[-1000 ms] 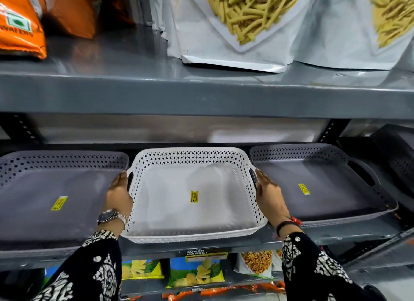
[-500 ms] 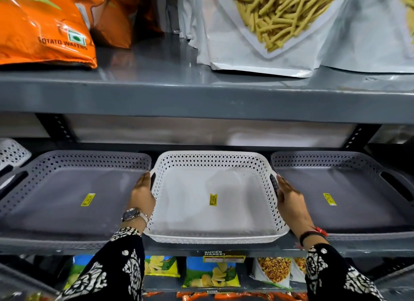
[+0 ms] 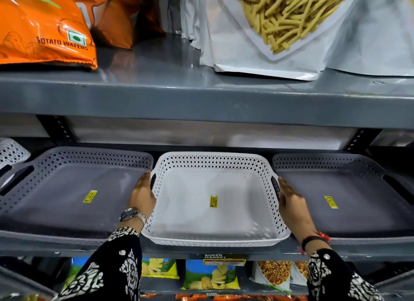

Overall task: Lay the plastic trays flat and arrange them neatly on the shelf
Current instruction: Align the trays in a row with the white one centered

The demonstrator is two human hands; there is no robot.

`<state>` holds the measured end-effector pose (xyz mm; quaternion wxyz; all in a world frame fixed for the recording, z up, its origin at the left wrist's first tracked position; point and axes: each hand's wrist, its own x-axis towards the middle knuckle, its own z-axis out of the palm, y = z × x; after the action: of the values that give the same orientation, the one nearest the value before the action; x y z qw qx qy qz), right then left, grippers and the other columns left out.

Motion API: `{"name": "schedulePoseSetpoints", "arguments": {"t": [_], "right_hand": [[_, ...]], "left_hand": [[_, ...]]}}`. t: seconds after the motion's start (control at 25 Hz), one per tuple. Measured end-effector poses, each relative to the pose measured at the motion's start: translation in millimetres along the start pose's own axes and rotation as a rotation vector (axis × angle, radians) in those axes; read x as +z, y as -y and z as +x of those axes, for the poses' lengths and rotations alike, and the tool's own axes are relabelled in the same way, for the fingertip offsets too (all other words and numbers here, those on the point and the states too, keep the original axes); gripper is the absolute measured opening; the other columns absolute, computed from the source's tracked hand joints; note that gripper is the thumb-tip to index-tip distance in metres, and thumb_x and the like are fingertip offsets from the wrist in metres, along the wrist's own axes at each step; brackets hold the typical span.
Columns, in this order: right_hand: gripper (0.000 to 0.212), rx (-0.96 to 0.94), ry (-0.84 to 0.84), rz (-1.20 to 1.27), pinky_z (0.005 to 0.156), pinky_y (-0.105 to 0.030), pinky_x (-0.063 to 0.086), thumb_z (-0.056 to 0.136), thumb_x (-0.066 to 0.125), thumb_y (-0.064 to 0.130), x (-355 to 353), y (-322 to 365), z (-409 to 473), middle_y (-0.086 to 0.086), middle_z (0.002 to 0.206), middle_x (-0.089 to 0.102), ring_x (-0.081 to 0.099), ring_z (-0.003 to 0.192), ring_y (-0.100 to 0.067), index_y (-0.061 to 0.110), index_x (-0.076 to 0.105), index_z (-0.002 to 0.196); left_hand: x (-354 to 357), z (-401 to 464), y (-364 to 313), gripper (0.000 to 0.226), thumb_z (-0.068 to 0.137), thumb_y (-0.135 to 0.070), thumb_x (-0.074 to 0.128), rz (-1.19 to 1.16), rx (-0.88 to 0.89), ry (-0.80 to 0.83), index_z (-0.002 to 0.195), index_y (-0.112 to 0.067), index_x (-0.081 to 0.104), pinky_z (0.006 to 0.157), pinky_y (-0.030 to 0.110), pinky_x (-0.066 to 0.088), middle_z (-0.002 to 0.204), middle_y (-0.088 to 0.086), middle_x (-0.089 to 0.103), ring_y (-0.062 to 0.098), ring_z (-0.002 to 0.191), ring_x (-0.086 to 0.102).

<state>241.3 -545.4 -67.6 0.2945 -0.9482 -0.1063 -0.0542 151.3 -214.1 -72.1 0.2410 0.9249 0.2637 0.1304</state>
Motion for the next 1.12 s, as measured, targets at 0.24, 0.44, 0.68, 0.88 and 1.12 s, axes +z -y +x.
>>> {"name": "schedulePoseSetpoints", "arguments": {"t": [0.24, 0.44, 0.68, 0.88, 1.12], "right_hand": [[0.045, 0.010, -0.006, 0.008, 0.102, -0.044, 0.040, 0.089, 0.036, -0.002, -0.4, 1.5, -1.1, -0.017, 0.140, 0.045, 0.055, 0.114, -0.038, 0.005, 0.037, 0.133], [0.043, 0.013, -0.012, 0.012, 0.100, -0.045, 0.042, 0.090, 0.037, 0.000, -1.2, 1.9, -1.8, -0.016, 0.139, 0.046, 0.057, 0.111, -0.038, 0.006, 0.039, 0.133], [0.044, 0.011, 0.003, 0.017, 0.105, -0.045, 0.036, 0.090, 0.038, 0.001, -1.7, 2.1, -2.1, -0.018, 0.140, 0.044, 0.051, 0.120, -0.037, 0.006, 0.038, 0.134], [0.050, 0.017, 0.042, 0.035, 0.108, -0.039, 0.030, 0.087, 0.038, -0.004, -4.6, 0.8, -3.6, -0.016, 0.144, 0.039, 0.047, 0.124, -0.035, 0.007, 0.034, 0.136], [0.049, 0.036, 0.054, 0.043, 0.109, -0.041, 0.030, 0.089, 0.035, -0.004, -4.4, 3.0, -2.5, -0.017, 0.144, 0.038, 0.044, 0.126, -0.035, 0.006, 0.032, 0.136]], "left_hand": [[3.0, 3.9, -1.5, 0.063, 0.080, 0.020, 0.040, 0.011, 0.001, 0.006, 0.140, 0.005, 0.030, 0.106, 0.043, 0.044, 0.140, 0.026, 0.045, 0.041, 0.119, 0.053], [6.7, 7.0, -0.9, 0.063, 0.077, 0.022, 0.038, 0.000, -0.008, -0.001, 0.138, 0.008, 0.031, 0.111, 0.043, 0.038, 0.143, 0.027, 0.040, 0.040, 0.128, 0.044], [5.8, 4.9, -3.1, 0.062, 0.078, 0.023, 0.036, -0.014, -0.019, -0.009, 0.138, 0.009, 0.031, 0.112, 0.042, 0.036, 0.144, 0.027, 0.038, 0.040, 0.132, 0.039], [5.7, 4.4, -6.1, 0.062, 0.079, 0.022, 0.036, -0.028, -0.021, -0.024, 0.139, 0.008, 0.030, 0.113, 0.040, 0.034, 0.144, 0.027, 0.038, 0.038, 0.133, 0.038], [6.4, 4.9, -5.2, 0.063, 0.078, 0.024, 0.035, -0.002, -0.015, -0.021, 0.139, 0.009, 0.029, 0.114, 0.040, 0.033, 0.145, 0.027, 0.037, 0.039, 0.133, 0.037]]}}
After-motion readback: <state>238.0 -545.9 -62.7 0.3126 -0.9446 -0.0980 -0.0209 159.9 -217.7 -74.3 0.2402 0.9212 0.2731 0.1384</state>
